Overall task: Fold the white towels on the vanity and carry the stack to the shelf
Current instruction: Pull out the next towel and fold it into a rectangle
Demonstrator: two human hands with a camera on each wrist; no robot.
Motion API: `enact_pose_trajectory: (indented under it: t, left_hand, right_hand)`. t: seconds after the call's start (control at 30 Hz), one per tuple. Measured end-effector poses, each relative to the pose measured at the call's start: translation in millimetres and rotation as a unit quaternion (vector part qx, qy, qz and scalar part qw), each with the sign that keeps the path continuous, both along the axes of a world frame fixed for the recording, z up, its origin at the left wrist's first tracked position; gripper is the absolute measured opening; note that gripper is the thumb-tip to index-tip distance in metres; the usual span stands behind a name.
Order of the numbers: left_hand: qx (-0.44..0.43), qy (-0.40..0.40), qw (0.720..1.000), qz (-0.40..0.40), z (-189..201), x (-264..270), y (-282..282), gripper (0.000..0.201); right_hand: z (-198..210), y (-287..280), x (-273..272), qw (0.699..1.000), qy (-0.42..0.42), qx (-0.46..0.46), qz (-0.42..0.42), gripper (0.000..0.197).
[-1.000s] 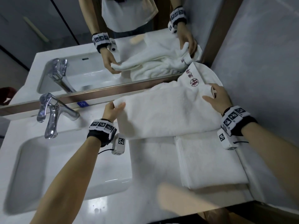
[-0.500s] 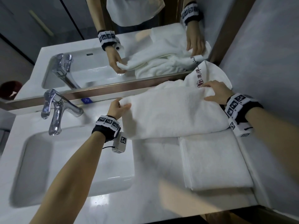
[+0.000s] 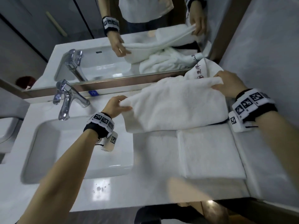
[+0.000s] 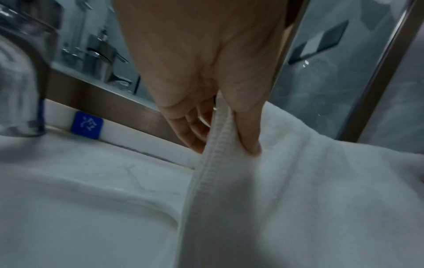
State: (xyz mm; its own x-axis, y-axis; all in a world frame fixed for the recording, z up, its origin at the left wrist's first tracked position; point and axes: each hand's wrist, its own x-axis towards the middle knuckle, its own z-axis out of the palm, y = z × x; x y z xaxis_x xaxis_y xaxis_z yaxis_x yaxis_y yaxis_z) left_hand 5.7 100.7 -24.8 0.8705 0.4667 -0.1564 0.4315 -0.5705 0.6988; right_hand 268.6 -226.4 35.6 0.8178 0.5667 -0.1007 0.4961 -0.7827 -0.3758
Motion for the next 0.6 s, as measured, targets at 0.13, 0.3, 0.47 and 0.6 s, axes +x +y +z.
enact_pose_trajectory:
  t: [0.13,0.3,0.47,0.6]
  left_hand:
    - [-0.001,-0.057,0.998,0.032,14,-37,-21,0.025]
    - [0.001,-0.064,0.997,0.042,29,-86,-44,0.021]
    - [-0.022,-0.05,0.998,0.041,45,-118,-57,0.012]
    - [-0.018,-0.028,0.999,0.026,53,-128,-57,0.014]
  right_hand:
    - [16,-11,-23,0.999,0.017,0.046,-0.011,0.038]
    - [35,-32,-52,0.992,0.027,0.125,-0.007,0.035]
    - [46,-51,-74,0.983,0.042,0.177,0.0,0.035]
    - [51,-60,-86,0.986,0.068,0.154,0.006,0.035]
